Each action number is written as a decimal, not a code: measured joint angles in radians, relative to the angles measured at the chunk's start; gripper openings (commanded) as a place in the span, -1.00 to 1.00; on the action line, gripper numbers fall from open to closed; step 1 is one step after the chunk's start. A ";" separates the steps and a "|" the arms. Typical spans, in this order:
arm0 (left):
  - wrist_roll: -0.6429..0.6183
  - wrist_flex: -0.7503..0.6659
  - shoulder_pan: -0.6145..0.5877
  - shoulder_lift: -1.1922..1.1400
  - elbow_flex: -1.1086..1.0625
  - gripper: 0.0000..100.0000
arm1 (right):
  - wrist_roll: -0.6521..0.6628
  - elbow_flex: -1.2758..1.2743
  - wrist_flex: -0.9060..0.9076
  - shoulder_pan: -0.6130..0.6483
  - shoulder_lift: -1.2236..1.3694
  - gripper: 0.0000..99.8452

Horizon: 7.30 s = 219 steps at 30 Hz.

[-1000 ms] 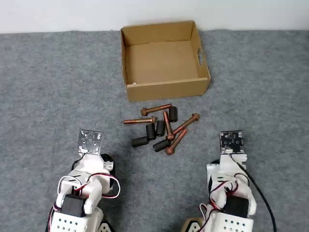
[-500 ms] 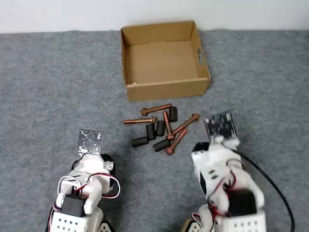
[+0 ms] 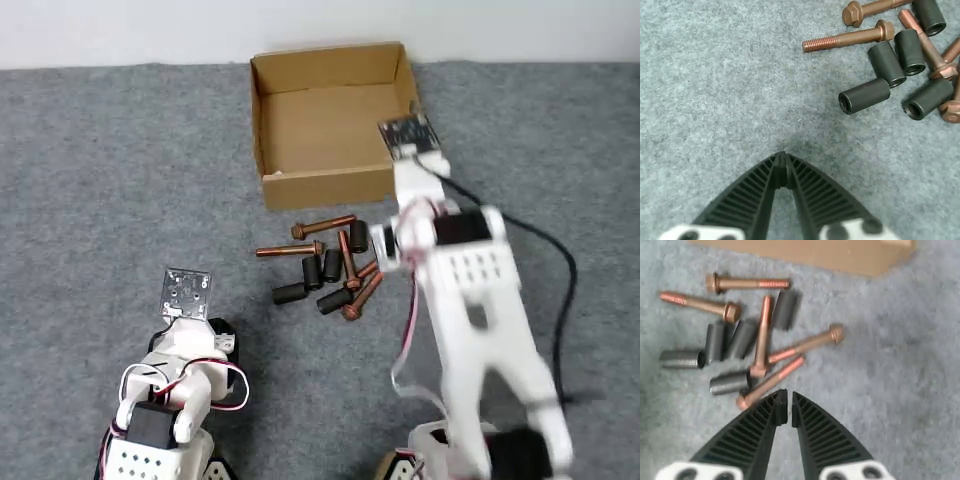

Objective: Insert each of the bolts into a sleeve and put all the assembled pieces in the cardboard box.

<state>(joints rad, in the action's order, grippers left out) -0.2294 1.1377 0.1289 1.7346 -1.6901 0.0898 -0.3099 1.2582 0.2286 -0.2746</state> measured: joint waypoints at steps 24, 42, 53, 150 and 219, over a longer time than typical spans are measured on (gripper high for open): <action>0.000 0.000 0.000 0.000 0.000 -0.99 | 0.000 0.784 0.055 0.081 0.945 -0.66; 0.000 0.000 0.000 0.000 0.000 -0.99 | 0.000 0.844 0.074 0.068 1.074 -0.97; 0.000 0.000 0.000 0.000 0.000 -0.99 | 0.000 0.942 0.310 0.077 1.049 -0.98; 0.379 0.048 0.422 -1.576 1.381 -0.88 | -0.095 -0.766 0.319 -0.470 -1.513 -0.98; 0.341 0.597 0.512 -2.634 3.202 -0.99 | -0.095 -0.776 0.319 -0.468 -1.513 -0.98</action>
<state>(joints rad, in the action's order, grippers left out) 0.1112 1.7346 0.6414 -0.8999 1.5121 -0.0054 -1.0863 1.5773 -0.2394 -1.7875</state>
